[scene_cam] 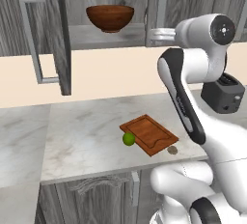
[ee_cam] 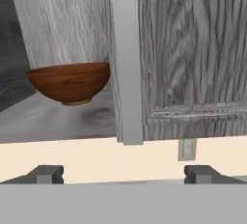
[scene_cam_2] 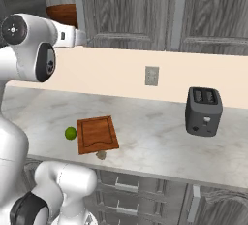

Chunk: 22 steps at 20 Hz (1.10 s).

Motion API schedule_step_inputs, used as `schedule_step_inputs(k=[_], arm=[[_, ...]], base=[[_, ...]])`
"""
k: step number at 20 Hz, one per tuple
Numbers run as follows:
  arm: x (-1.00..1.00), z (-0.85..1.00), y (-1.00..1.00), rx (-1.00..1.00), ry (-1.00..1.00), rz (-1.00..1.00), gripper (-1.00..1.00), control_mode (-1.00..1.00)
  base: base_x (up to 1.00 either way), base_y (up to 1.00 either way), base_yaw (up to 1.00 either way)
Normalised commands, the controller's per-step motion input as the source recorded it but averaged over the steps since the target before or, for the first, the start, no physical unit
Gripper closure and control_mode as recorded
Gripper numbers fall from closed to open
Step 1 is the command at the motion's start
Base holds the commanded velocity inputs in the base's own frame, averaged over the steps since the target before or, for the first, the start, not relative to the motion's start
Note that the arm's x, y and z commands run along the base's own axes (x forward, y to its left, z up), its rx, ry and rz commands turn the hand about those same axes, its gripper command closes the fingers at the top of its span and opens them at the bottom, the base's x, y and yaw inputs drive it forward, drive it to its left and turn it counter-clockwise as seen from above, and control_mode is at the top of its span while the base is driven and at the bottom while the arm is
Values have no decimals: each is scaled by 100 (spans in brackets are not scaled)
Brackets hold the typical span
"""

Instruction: Open the cabinet. Place the bowl and condiment on the counter. Then place the lime and garlic on the cutting board.

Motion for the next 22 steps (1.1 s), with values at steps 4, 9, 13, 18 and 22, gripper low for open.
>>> schedule_step_inputs(k=[4, 9, 13, 18, 22], arm=[[33, 0, -5, -3, 4, 0, -100, -100], [50, 0, -5, 0, 2, 0, -100, -100], [62, 0, 0, 0, 3, 0, -100, -100], [66, 0, 0, 0, 4, 0, -100, -100], [61, 0, -1, 0, 3, 0, -100, -100]], base=[[0, 0, 0], [0, 0, 0], [0, 0, 0], [0, 0, 0], [0, 0, 0]])
